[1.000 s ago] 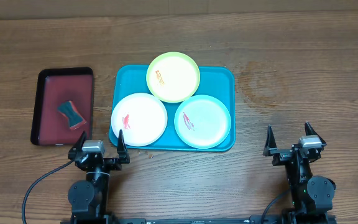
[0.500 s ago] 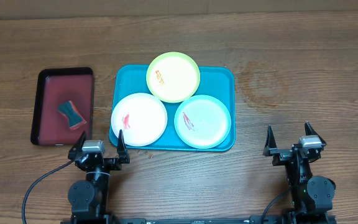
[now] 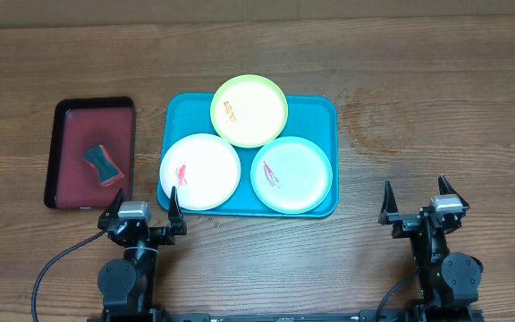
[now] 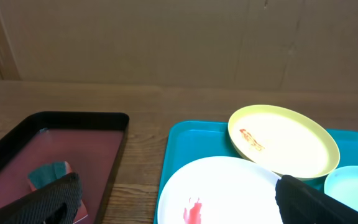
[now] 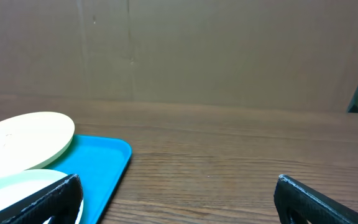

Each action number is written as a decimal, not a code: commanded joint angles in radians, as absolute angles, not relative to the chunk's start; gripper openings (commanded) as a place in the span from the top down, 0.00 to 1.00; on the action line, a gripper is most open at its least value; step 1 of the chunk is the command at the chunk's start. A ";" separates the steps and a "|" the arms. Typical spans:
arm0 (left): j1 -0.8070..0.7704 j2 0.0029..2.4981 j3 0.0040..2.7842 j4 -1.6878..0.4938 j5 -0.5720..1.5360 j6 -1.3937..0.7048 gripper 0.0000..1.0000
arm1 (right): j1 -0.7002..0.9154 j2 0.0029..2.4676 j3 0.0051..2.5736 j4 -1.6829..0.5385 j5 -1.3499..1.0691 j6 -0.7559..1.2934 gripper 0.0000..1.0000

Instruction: Clean dirty plates on tray and stack at the side

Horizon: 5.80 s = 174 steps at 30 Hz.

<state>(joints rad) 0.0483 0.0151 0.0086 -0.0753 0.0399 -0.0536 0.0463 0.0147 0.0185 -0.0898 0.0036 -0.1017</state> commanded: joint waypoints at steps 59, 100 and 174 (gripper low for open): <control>0.052 0.006 0.005 -0.078 0.026 -0.075 0.00 | 0.044 0.003 0.008 -0.084 -0.001 -0.102 0.00; 0.052 0.006 0.005 -0.078 0.026 -0.075 0.00 | 0.044 0.003 0.008 -0.084 -0.001 -0.102 0.00; 0.052 0.006 0.005 0.242 0.184 -0.218 0.00 | 0.044 0.003 0.008 -0.084 -0.001 -0.102 0.00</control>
